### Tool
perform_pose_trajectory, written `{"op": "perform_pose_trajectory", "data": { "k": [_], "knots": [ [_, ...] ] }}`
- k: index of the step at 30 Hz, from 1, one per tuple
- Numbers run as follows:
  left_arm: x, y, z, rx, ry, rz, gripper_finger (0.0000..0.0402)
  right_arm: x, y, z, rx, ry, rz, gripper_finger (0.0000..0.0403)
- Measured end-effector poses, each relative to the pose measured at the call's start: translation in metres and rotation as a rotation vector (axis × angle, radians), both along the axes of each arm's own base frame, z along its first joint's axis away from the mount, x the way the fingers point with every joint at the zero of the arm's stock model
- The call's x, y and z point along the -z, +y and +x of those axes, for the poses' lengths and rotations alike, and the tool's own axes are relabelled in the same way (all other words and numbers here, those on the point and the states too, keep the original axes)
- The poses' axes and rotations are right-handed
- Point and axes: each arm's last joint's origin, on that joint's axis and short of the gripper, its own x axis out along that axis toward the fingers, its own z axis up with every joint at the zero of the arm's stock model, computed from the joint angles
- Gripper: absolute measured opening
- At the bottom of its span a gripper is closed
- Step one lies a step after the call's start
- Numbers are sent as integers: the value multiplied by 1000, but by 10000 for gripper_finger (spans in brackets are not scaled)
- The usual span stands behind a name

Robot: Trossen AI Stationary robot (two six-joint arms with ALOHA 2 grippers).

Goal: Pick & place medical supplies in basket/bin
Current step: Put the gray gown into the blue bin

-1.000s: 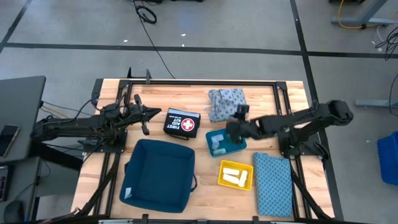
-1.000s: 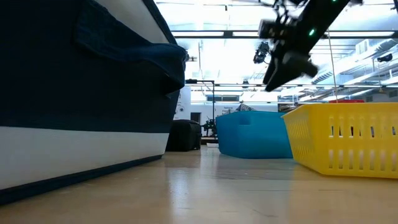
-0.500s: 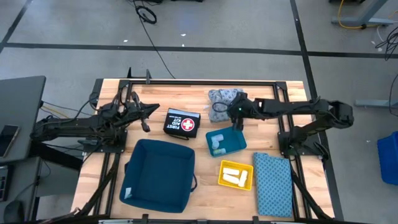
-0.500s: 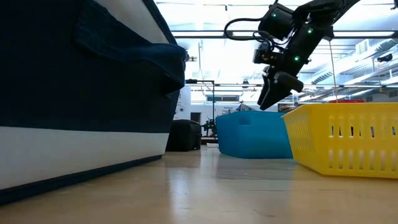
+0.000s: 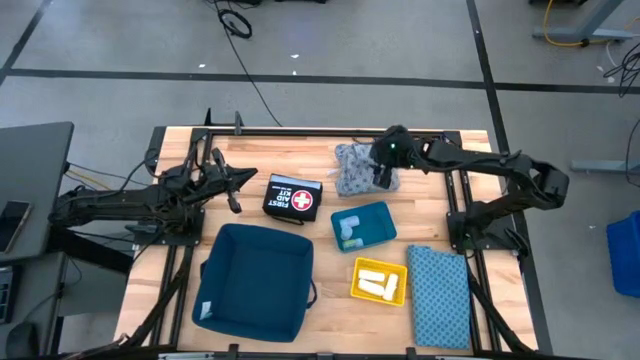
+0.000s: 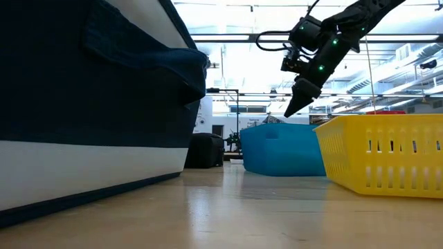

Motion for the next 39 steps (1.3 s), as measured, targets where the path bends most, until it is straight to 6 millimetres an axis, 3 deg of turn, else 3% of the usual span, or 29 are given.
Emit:
{"op": "perform_pose_trajectory", "data": {
  "k": [9, 25, 31, 39],
  "knots": [
    [0, 0, 0, -1, 4, 10, 0, 1, -31, -24, 254, -27, 135, 274],
    [0, 0, 0, 2, -6, -12, 0, 11, -40, -49, 559, -97, 521, 274],
    [0, 0, 0, 4, -10, -21, 0, 12, -46, -58, 622, -119, 586, 274],
    [0, 0, 0, 18, -10, -20, 0, 39, -56, -47, 616, -70, 682, 274]
  ]
}}
